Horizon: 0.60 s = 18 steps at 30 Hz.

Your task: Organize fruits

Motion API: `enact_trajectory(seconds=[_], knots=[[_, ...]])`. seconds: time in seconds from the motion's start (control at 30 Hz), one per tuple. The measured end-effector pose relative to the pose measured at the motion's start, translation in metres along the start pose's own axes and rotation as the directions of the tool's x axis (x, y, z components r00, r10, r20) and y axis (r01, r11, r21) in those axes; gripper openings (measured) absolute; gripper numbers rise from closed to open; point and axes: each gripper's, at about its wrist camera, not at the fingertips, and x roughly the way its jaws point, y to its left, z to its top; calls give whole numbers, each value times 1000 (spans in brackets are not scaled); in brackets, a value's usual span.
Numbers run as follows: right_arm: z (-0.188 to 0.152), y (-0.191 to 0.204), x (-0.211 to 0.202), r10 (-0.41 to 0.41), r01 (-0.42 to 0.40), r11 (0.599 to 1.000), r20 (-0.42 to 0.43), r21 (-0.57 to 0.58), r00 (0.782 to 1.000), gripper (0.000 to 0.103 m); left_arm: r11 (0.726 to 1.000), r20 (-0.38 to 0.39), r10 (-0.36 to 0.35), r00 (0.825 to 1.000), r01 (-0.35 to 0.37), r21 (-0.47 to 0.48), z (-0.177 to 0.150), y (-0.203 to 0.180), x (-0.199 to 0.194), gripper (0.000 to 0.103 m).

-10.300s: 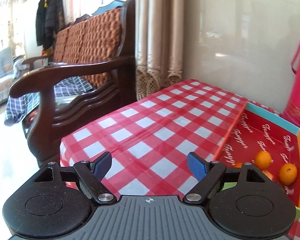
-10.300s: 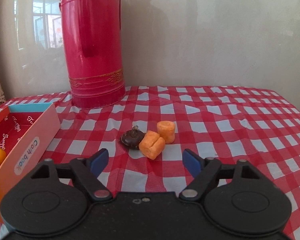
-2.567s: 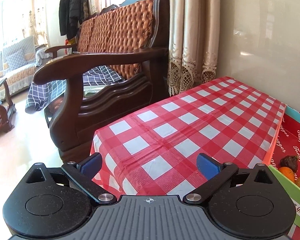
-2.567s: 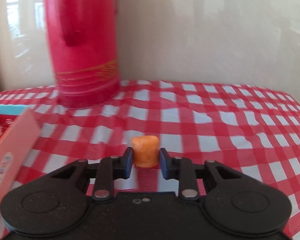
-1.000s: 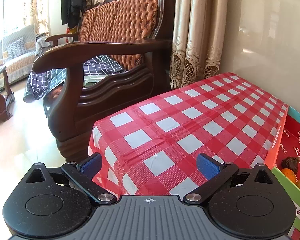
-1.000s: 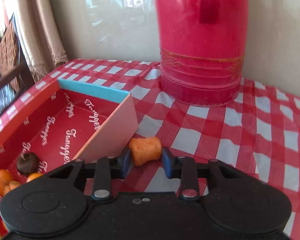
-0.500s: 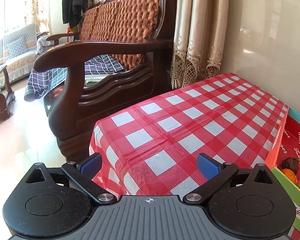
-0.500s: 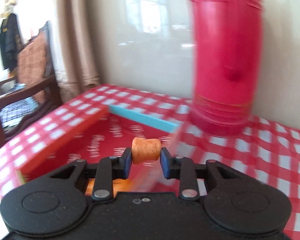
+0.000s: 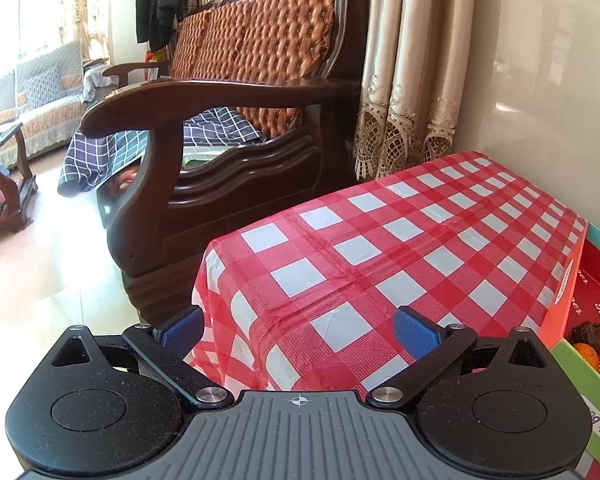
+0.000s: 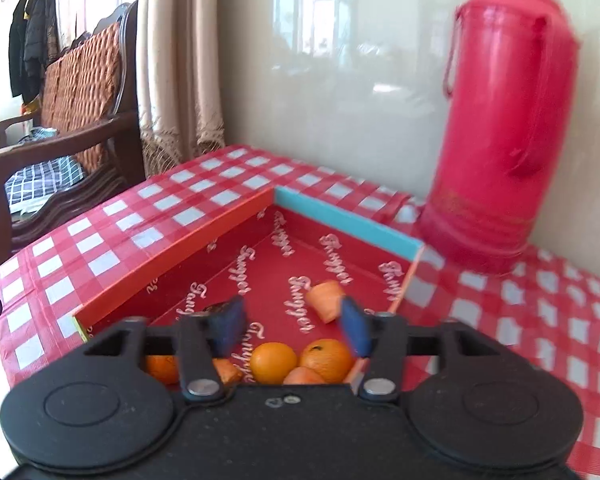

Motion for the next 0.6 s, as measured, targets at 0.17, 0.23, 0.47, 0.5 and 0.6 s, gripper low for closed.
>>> enact_trajectory(seconds=[0.17,0.23,0.47,0.5,0.6], knots=[[-12,-11,-39,-113,112,993,54,25,992,81,994,48,-41,998,37,100,-6,-24,-16,100],[-22,-18,-55,-149,146,987,47,61,988,88,986,60,-90,994,81,148,-9,-37,-25,100],[-64,-31,-124,-267,257,952,41,167,963,97,913,80,-258,963,215,348,-26,-82,-92,100],[-70,-31,-135,-280,268,945,42,185,959,97,901,78,-286,955,240,361,-28,-86,-106,101],[-82,-31,-165,-307,290,929,41,231,951,97,867,70,-349,935,294,402,-35,-88,-148,103]])
